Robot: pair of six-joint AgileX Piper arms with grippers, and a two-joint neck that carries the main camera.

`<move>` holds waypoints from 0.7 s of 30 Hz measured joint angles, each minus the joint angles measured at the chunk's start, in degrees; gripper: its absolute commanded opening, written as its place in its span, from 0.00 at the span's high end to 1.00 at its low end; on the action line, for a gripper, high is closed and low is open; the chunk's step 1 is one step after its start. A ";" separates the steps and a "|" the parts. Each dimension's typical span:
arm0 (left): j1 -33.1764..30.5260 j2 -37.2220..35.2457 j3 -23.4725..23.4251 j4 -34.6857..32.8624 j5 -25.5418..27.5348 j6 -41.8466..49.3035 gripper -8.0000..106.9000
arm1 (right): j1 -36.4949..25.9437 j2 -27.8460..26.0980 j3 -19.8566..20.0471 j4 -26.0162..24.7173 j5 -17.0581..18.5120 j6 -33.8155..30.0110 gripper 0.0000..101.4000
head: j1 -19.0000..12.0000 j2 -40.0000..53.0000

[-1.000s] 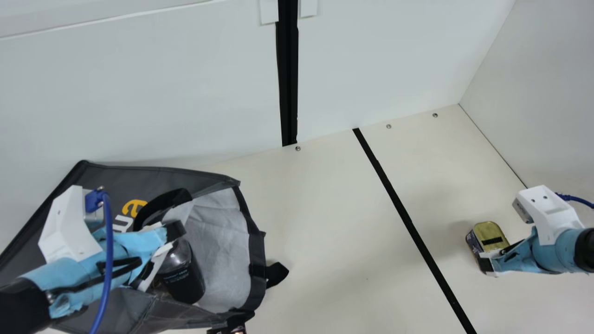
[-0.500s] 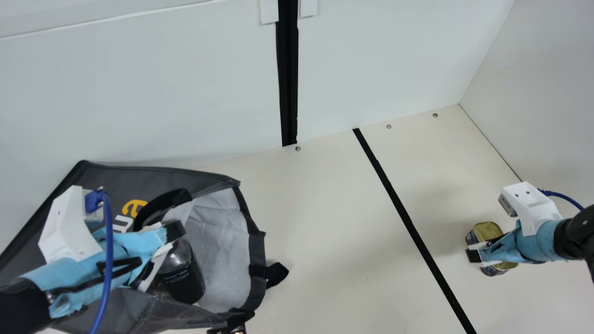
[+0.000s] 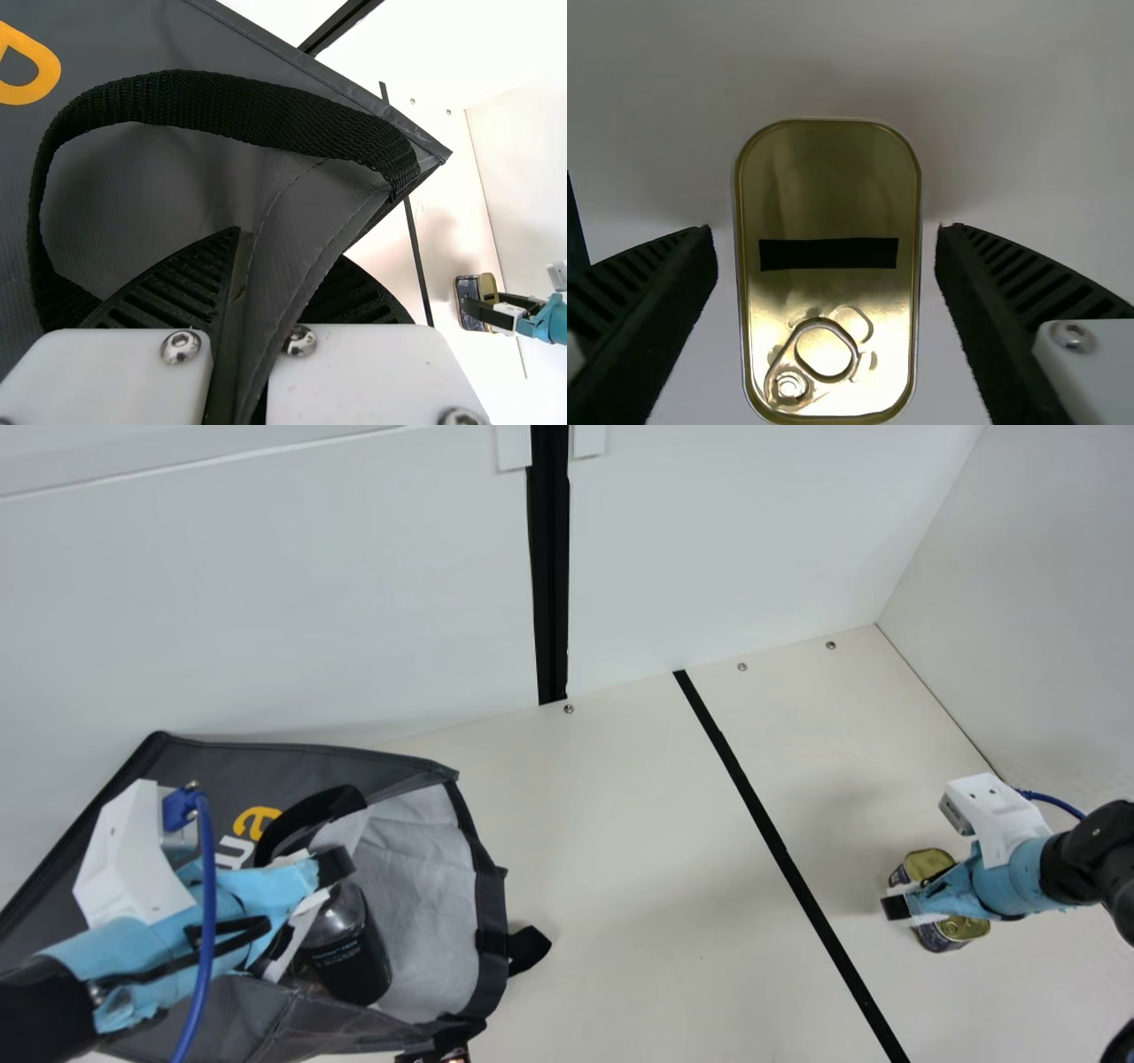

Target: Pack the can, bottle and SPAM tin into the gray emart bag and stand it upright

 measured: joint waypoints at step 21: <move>0.00 0.00 0.00 0.00 0.00 0.00 1.00 | 0.55 -0.32 -6.83 5.89 10.83 -2.92 1.00 | 0.00 0.00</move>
